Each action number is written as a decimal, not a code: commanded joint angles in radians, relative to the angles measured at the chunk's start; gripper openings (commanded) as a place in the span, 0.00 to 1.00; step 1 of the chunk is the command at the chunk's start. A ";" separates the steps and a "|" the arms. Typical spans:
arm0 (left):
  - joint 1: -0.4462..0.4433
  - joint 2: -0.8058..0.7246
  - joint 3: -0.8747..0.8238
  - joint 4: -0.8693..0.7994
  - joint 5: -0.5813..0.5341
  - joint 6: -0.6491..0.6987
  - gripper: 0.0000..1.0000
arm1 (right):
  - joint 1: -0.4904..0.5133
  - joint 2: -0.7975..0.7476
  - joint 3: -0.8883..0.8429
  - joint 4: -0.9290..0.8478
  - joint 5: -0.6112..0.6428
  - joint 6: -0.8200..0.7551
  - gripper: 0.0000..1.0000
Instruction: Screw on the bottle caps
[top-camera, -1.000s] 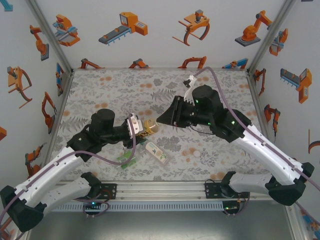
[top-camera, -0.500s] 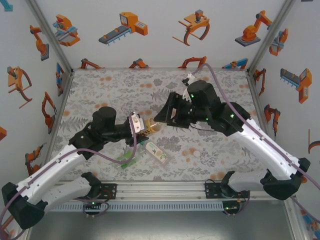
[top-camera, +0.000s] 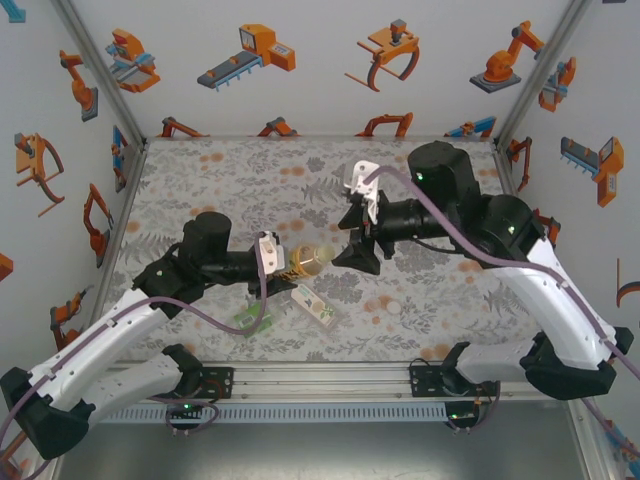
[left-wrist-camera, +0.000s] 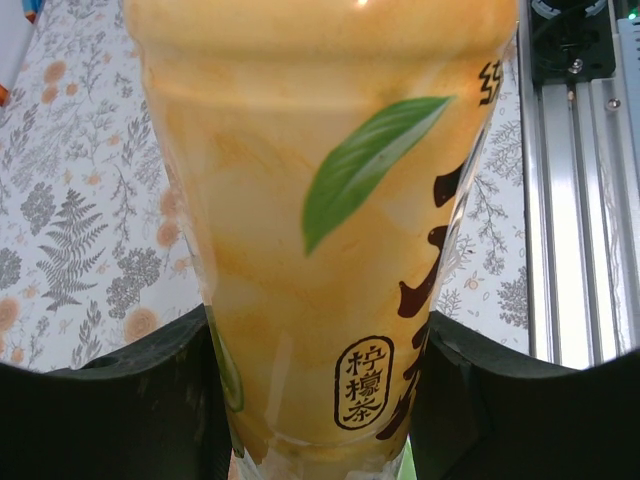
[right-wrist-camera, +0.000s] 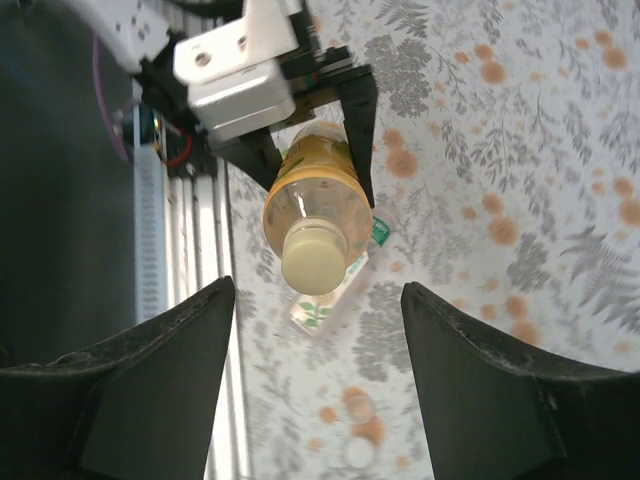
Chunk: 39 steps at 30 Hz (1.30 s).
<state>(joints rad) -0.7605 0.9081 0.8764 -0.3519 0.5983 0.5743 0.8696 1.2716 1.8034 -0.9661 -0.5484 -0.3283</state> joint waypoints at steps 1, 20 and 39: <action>-0.005 -0.008 0.037 -0.025 0.037 0.016 0.00 | 0.009 0.036 0.020 -0.062 -0.073 -0.245 0.59; -0.004 0.005 0.038 -0.013 0.003 -0.014 0.00 | 0.050 -0.010 -0.145 0.127 -0.012 -0.047 0.07; -0.005 0.041 0.033 0.044 -0.113 0.001 0.00 | 0.033 -0.063 -0.327 0.207 0.417 1.600 0.04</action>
<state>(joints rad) -0.7586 0.9482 0.8871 -0.3813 0.4522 0.5701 0.8989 1.1866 1.4395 -0.7181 -0.1333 1.1225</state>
